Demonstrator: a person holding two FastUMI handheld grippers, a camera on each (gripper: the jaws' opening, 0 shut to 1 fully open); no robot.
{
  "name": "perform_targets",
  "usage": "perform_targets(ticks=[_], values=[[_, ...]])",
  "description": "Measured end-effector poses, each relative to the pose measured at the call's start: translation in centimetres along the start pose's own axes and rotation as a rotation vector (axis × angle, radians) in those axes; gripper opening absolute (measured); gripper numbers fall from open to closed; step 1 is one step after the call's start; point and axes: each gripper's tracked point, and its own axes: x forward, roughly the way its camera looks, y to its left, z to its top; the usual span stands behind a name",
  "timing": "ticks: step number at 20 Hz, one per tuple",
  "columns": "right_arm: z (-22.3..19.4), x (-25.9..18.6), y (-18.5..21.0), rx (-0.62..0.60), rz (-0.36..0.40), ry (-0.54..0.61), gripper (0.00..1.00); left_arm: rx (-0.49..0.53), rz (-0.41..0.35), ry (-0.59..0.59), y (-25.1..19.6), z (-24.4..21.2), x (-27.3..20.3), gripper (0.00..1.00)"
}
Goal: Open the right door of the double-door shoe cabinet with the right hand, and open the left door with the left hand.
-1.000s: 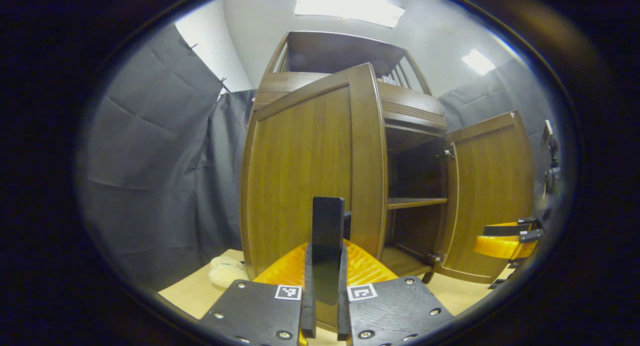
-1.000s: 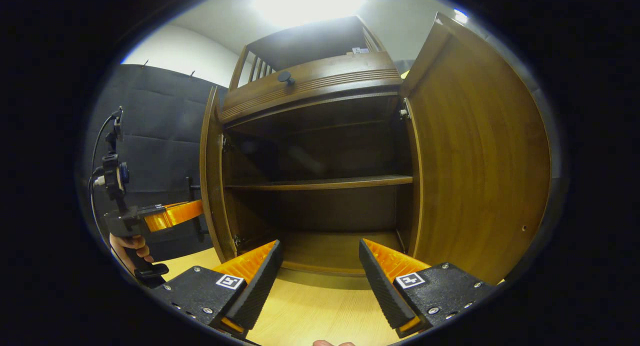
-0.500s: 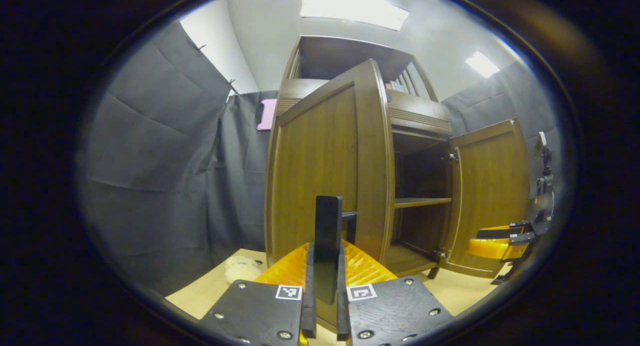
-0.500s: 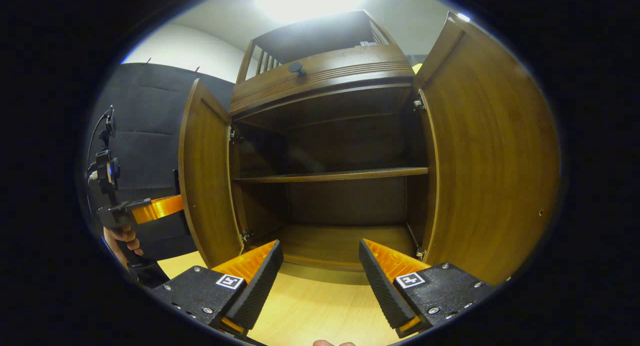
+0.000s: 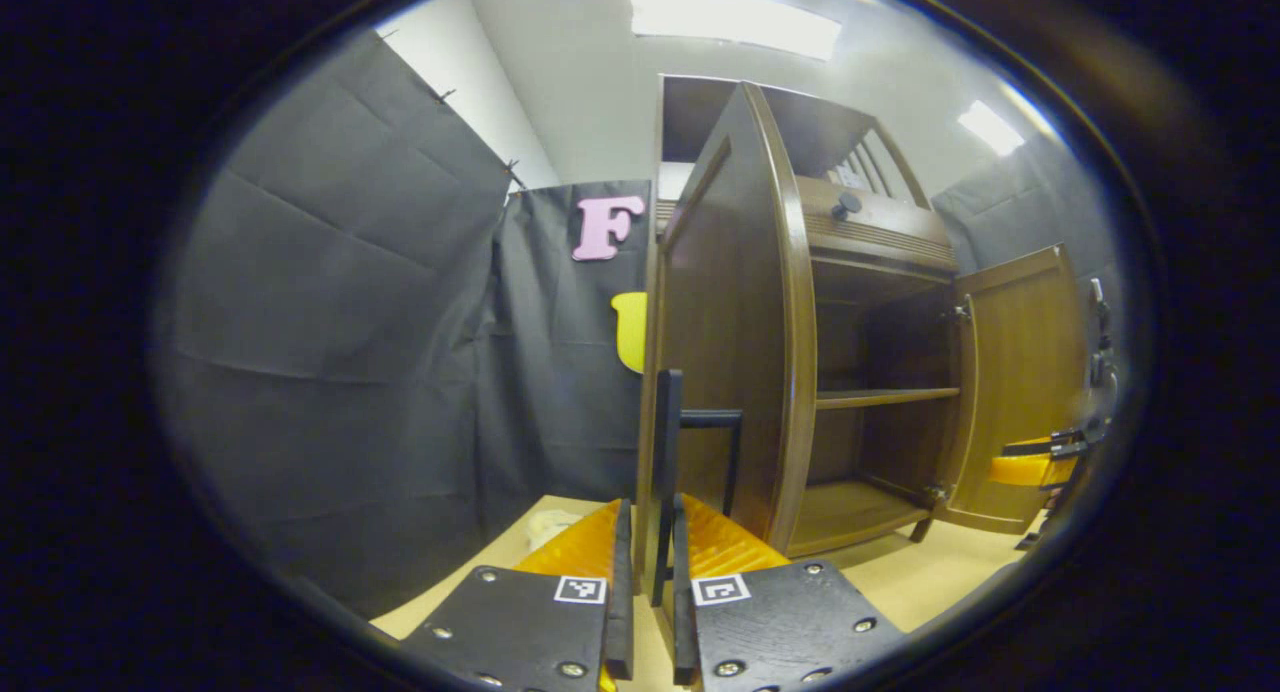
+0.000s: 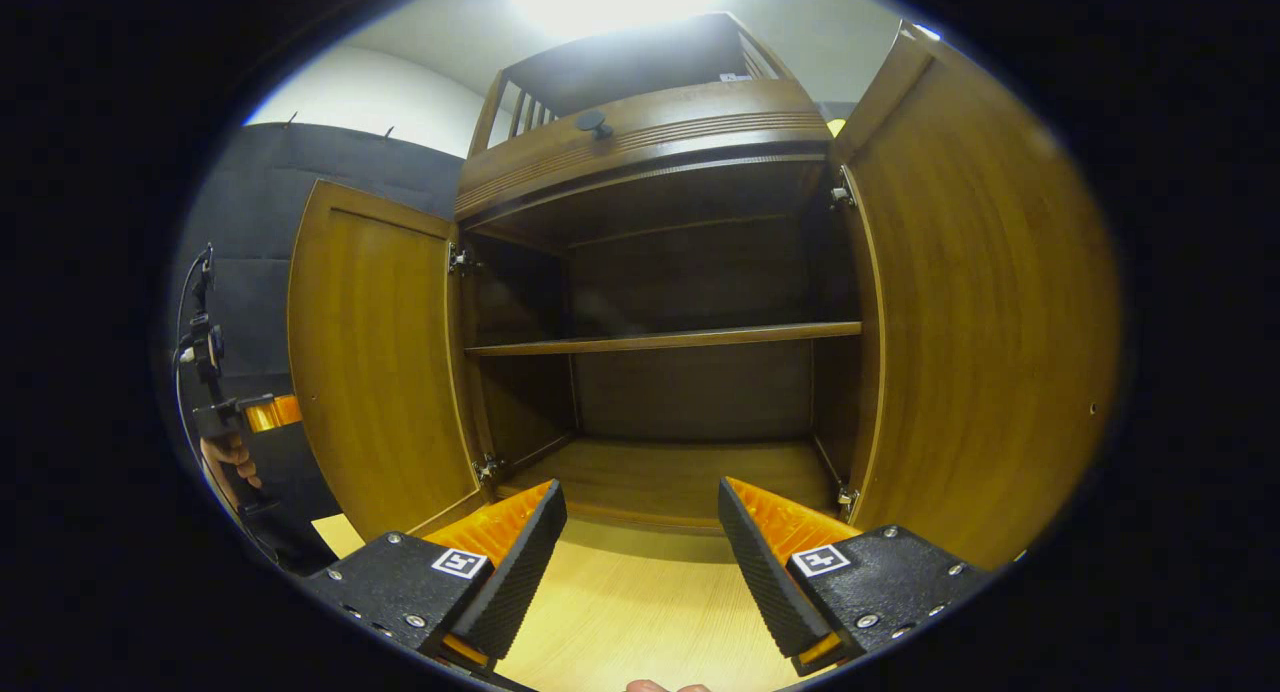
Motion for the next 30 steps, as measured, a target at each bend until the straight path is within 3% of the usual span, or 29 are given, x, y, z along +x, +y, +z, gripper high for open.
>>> perform_targets(ticks=[4, 5, 6, 9, 10, 11, 12, 16, 18, 20, 24, 30], values=[[0.4, 0.0, 0.2, -0.002, -0.007, -0.012, 0.94, 0.021, -0.033, 0.011, 2.7, -0.5, -0.3, 0.16], [0.5, 0.0, 0.2, -0.003, -0.011, -0.013, 0.94, 0.04, -0.033, 0.013, 3.2, -0.6, -0.2, 0.23], [0.5, -0.1, 0.1, -0.005, -0.019, -0.013, 0.95, 0.056, -0.032, 0.014, 3.5, -0.5, -0.1, 0.16], [0.8, -0.6, -0.3, 0.004, -0.046, -0.019, 0.94, 0.049, -0.029, 0.008, 3.8, -0.5, -0.5, 0.16], [0.8, -0.8, -0.5, 0.009, -0.05, -0.021, 0.94, 0.039, -0.022, 0.002, 4.2, -0.4, -0.6, 0.09], [0.9, -0.9, -0.7, 0.011, -0.053, -0.022, 0.94, 0.031, -0.009, -0.002, 4.6, -0.4, -0.8, 0.16], [1.1, -1.1, -0.9, 0.008, -0.058, -0.025, 0.94, 0.033, 0.011, -0.006, 5.0, -0.2, -0.9, 0.09], [1.1, -1.4, -1.6, -0.004, -0.077, -0.024, 0.94, 0.017, 0.118, 0.005, 6.8, 0.1, -3.2, 0.2], [0.8, -1.4, -2.3, -0.011, -0.086, -0.019, 0.94, 0.04, 0.163, 0.007, 5.9, 0.9, -4.7, 0.23], [0.9, -1.6, -2.9, -0.019, -0.103, -0.024, 0.95, 0.076, 0.198, -0.027, 4.6, 2.7, -6.8, 0.1], [2.0, -2.4, -3.7, -0.033, -0.117, -0.055, 0.95, 0.095, 0.175, -0.128, -1.0, 6.3, -11.0, 0.15], [3.5, -4.2, -5.3, -0.039, -0.125, -0.1, 0.94, 0.102, 0.113, -0.16, -7.6, 7.6, -9.3, 0.95]])
